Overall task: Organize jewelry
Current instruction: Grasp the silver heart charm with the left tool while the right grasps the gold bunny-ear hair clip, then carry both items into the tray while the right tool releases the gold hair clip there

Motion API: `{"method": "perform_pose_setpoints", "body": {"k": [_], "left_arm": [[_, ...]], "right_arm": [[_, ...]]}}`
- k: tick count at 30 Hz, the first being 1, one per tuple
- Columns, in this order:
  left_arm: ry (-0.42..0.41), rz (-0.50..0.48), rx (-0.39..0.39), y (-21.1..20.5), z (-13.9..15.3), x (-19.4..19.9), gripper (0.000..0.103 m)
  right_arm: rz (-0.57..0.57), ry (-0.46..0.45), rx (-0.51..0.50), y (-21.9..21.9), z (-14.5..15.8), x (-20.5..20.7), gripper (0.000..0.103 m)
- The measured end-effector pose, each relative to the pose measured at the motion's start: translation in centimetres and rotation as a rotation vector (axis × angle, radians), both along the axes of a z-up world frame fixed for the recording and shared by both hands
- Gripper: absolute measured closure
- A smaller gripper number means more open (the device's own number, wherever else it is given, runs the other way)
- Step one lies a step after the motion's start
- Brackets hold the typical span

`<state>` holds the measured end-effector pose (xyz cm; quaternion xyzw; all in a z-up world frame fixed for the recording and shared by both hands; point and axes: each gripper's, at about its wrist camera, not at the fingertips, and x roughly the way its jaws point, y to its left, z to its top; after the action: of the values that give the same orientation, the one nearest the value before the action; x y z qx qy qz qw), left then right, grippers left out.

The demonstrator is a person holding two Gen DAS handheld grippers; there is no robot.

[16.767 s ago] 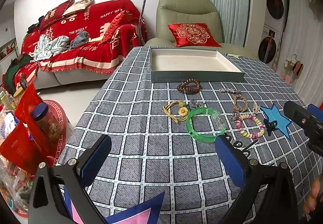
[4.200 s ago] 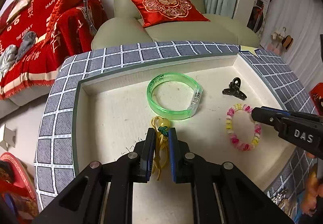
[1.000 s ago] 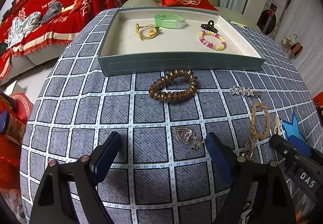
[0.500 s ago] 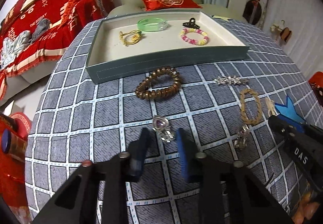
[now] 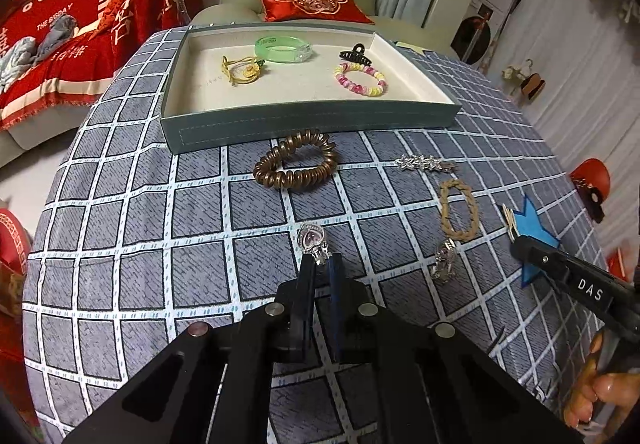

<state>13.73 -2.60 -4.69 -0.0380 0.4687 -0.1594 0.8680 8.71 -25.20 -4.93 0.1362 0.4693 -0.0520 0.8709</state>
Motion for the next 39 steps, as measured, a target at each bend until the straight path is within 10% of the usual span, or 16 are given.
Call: {"method": "perform_pose_setpoints", "body": {"k": [21,39], "left_arm": [[-0.105,-0.028,-0.038,2.2,5.2,0.7,0.08],[-0.167,0.014,-0.016,2.5,8.6,12.5,0.08]], "right_arm": [[0.067,-0.09,0.075,0.7,4.8,1.6,0.094],[0.2,-0.12,0.052,2.8,8.1,14.0,0.094]]}}
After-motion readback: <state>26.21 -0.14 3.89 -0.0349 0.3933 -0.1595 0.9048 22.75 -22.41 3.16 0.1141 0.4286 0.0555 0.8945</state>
